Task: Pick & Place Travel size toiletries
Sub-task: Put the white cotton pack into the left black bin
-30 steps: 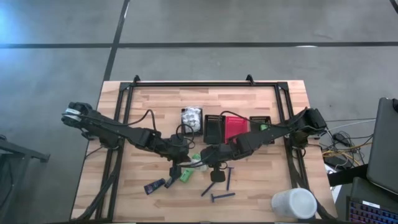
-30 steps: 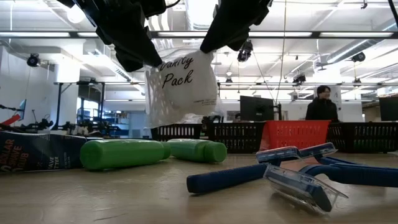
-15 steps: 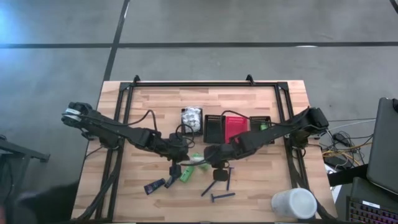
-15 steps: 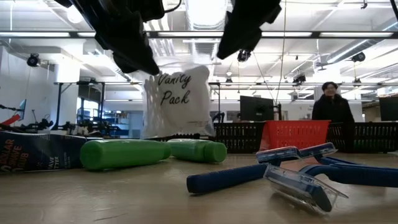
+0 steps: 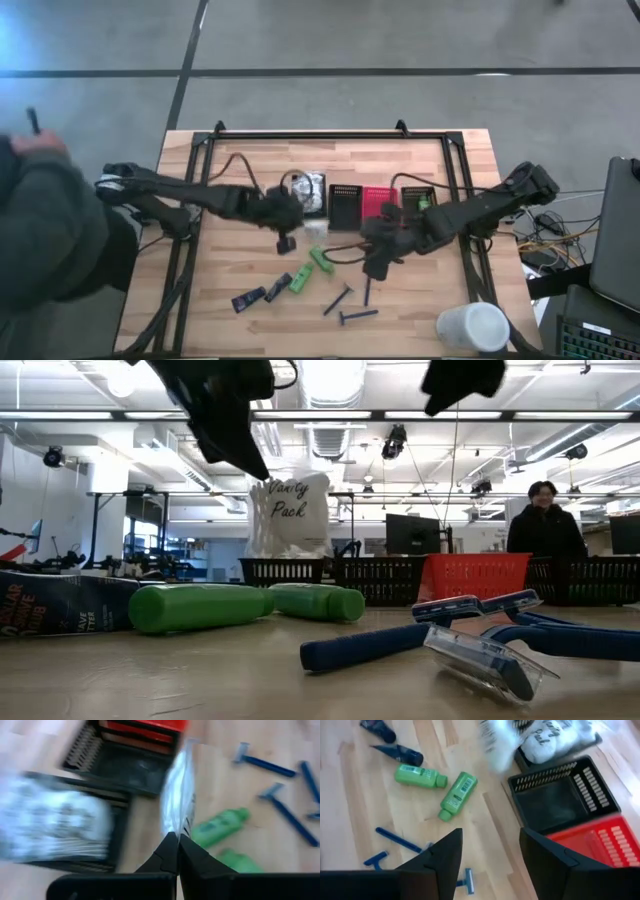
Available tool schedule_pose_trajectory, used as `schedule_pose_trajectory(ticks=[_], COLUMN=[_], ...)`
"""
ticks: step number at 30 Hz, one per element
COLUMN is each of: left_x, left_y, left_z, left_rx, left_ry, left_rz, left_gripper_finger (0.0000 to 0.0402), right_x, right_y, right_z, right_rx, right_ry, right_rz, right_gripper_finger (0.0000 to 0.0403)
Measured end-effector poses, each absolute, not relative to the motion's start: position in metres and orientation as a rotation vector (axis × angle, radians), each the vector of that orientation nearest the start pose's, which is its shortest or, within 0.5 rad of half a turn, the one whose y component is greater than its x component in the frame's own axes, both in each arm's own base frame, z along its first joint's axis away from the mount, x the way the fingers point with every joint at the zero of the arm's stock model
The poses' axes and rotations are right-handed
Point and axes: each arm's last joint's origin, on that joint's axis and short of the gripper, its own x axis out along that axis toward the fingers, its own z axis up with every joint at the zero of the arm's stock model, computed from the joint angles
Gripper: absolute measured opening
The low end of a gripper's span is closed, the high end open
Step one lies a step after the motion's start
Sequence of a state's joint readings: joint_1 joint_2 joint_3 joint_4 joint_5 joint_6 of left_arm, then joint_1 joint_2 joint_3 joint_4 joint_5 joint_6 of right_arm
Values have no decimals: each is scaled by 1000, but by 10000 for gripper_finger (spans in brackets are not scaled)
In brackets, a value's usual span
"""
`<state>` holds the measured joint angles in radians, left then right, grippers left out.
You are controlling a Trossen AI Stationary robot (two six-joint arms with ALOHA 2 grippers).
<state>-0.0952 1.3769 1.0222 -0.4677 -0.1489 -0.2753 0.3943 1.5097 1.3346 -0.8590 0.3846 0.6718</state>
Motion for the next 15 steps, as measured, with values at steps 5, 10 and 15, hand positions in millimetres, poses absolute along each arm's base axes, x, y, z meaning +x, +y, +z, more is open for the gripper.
schedule_pose_trajectory(ticks=[5,10,15], left_x=[284,282,282], left_y=[10,34,43], left_z=[276,277,271], left_rx=[-106,-91,-83], left_ry=[836,845,869], left_rz=[194,200,189], left_gripper_finger=[1,1,1], right_x=[266,257,253], right_y=[109,114,116], right_z=[300,288,276], right_rx=[278,301,317], right_ry=[867,881,905], right_rz=[-354,-382,-404], right_gripper_finger=[181,165,148])
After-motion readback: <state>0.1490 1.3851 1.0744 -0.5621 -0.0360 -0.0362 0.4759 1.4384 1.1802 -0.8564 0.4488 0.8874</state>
